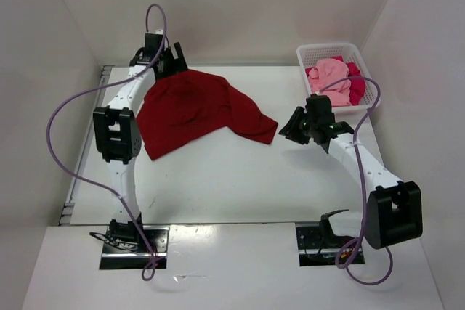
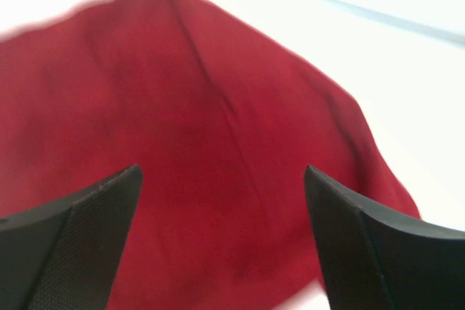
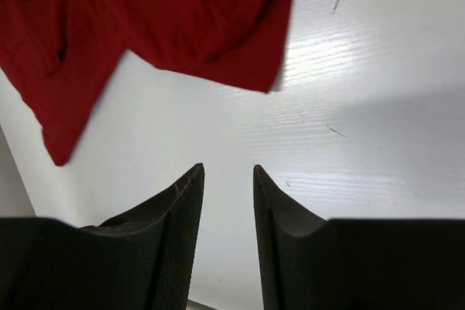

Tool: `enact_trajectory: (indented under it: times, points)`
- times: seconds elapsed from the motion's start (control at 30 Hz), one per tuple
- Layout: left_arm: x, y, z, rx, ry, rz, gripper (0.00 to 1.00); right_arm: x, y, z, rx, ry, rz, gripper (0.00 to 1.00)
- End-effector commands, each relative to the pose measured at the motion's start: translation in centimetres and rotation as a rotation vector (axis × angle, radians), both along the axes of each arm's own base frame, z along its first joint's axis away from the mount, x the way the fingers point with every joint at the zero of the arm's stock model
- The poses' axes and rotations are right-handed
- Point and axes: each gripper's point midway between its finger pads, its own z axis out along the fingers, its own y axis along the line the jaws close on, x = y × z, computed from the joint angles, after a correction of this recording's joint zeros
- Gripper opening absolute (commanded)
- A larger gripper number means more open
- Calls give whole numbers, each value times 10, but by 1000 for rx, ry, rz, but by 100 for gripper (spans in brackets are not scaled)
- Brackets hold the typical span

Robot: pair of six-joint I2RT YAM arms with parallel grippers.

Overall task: Fold and stack the t-shirts
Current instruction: Flatten out the tshirt

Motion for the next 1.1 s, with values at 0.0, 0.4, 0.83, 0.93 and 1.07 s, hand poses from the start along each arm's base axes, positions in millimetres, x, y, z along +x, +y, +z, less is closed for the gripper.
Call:
enact_trajectory:
  times: [0.0, 0.4, 0.83, 0.93, 1.07]
  points:
    - [-56, -20, 14, -54, 20, -61, 100, 1, -4, -11, -14, 0, -26, 39]
    - [-247, 84, -53, -463, 131, 421, 35, 8, 16, -28, 42, 40, -8, 21]
    - [-232, 123, -91, -495, 140, 581, 68, 18, 14, -80, -3, 151, -37, 46]
    - [-231, 121, -96, -503, 143, 573, 66, 28, 16, -92, 3, 162, -62, 47]
    - [-229, 122, -99, -489, 151, 561, 66, 34, 22, -105, 35, 186, -73, 50]
